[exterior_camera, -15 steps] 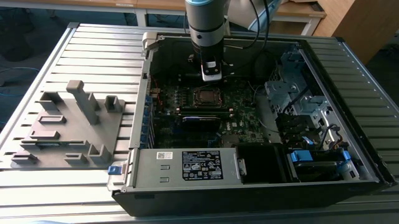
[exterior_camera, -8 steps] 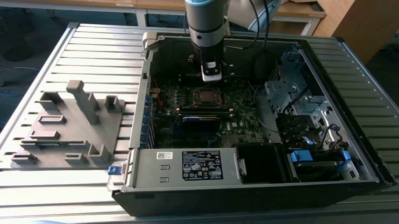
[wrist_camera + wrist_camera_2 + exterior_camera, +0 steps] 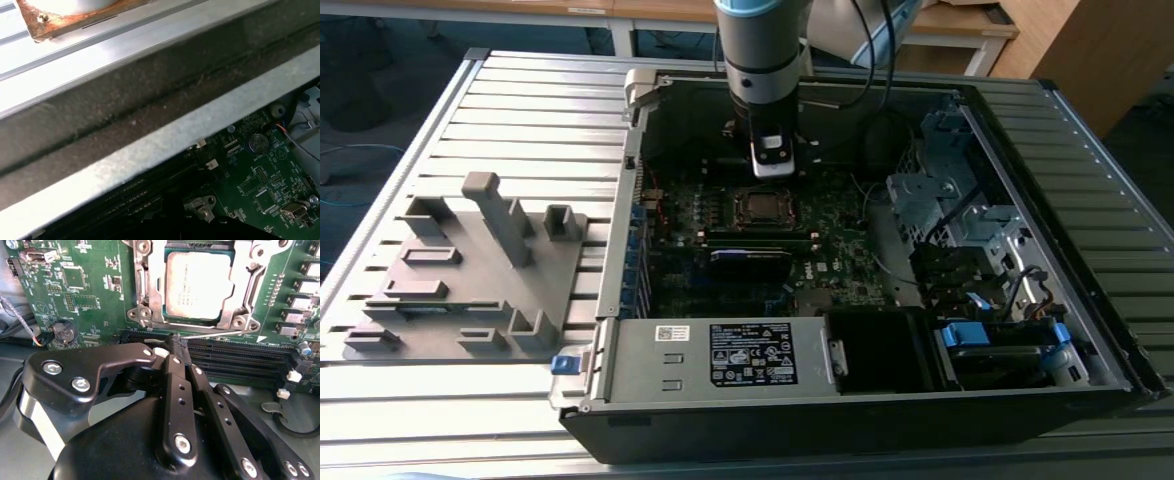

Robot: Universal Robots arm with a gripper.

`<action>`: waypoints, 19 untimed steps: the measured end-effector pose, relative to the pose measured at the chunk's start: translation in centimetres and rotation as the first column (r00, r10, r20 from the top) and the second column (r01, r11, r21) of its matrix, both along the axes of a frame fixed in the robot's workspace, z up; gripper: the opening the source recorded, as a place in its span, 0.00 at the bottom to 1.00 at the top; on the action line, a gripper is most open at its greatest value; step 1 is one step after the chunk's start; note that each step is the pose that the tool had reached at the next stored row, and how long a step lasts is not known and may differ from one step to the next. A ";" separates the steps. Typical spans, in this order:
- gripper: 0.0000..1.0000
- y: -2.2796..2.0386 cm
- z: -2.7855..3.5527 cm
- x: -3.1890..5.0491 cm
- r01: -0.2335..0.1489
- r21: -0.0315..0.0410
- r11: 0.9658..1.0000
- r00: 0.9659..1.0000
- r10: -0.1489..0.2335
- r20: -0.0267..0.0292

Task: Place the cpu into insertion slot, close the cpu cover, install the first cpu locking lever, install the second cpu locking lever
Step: 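Install the first cpu locking lever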

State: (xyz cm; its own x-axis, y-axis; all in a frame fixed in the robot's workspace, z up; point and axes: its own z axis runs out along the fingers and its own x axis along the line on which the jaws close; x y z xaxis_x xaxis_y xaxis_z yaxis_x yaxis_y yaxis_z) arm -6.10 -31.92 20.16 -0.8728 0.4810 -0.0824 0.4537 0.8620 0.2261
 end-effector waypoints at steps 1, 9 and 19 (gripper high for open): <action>0.11 0.00 -0.05 0.00 0.000 -0.001 1.000 1.000 0.000 0.000; 0.11 0.05 -0.34 0.00 0.000 -0.003 1.000 1.000 0.000 0.000; 0.11 0.29 -0.52 0.06 0.000 -0.003 1.000 1.000 0.000 0.000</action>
State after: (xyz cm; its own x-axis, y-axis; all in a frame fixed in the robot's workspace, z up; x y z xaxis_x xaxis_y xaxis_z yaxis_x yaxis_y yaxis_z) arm -6.03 -31.63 19.64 -0.8726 0.4812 -0.0839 0.4541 0.8624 0.2237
